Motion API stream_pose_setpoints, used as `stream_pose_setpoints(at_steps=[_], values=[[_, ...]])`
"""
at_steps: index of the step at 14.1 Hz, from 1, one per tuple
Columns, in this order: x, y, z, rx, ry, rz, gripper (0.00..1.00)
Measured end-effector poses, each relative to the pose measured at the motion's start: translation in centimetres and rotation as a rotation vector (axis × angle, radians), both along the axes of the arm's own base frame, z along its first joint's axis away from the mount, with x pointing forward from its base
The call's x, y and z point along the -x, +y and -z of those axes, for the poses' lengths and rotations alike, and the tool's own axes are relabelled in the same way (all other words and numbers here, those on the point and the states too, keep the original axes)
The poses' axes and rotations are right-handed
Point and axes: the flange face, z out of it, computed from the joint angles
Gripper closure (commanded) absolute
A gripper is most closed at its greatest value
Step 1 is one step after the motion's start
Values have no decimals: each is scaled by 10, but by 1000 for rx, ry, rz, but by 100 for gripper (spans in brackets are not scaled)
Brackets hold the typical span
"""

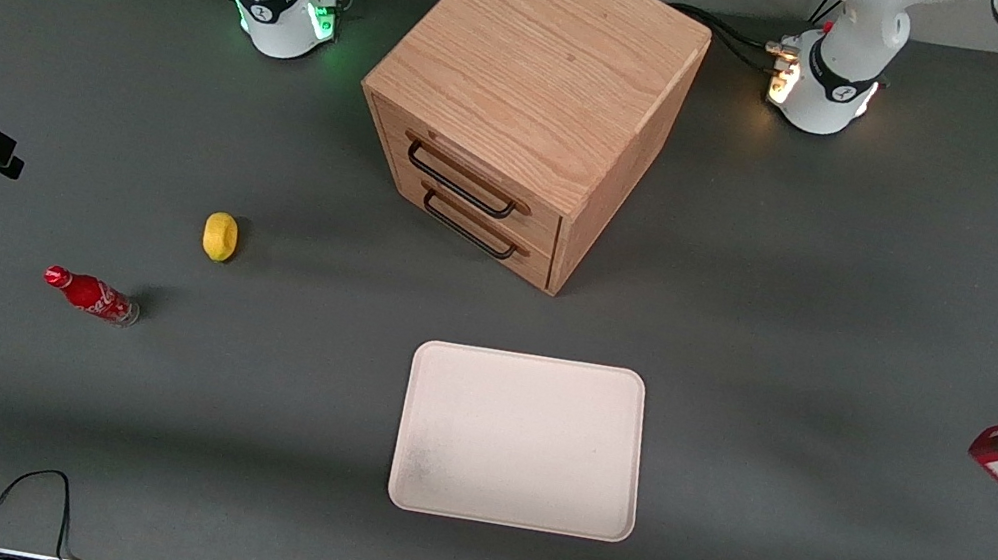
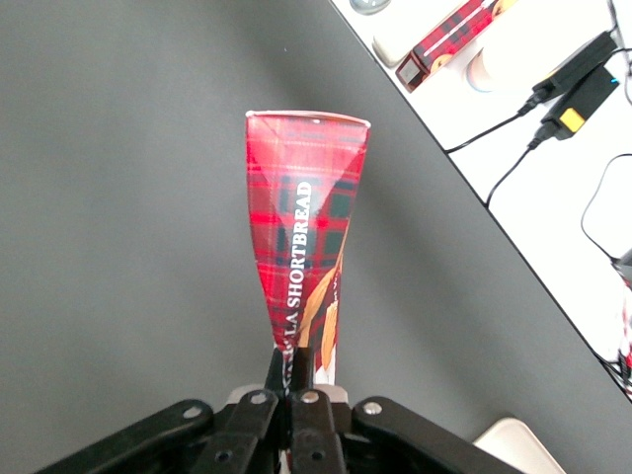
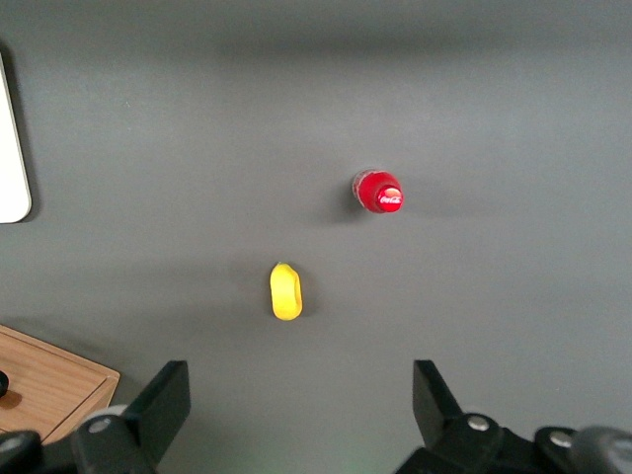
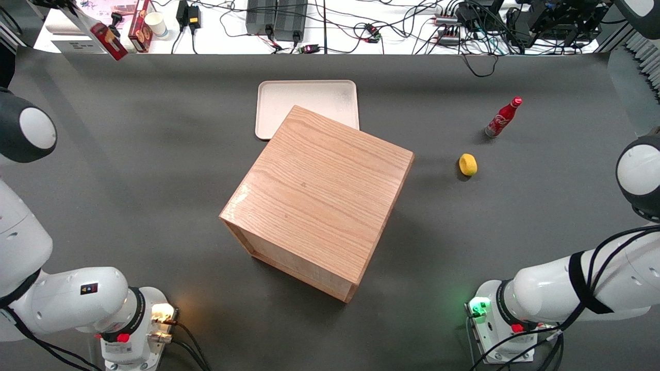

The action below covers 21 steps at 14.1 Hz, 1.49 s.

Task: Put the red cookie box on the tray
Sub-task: 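Lift the box upright with the left gripper and carry toward the tray, then lower the box onto the white tray beside its rim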

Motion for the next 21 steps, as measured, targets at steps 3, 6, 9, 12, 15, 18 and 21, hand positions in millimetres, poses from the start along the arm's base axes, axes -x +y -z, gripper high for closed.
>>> stream_pose_setpoints(at_steps=[3, 6, 9, 12, 15, 18, 21], values=[[19, -4, -26, -8, 25, 82, 100], [24, -27, -26, 9, 65, 206, 100], [21, -106, -26, 48, 79, 360, 100], [26, -216, -20, 26, 96, 579, 100], [42, -319, -9, 11, 100, 733, 100], [61, -398, 4, 5, 92, 842, 100], [72, -445, 18, 7, 82, 848, 100]])
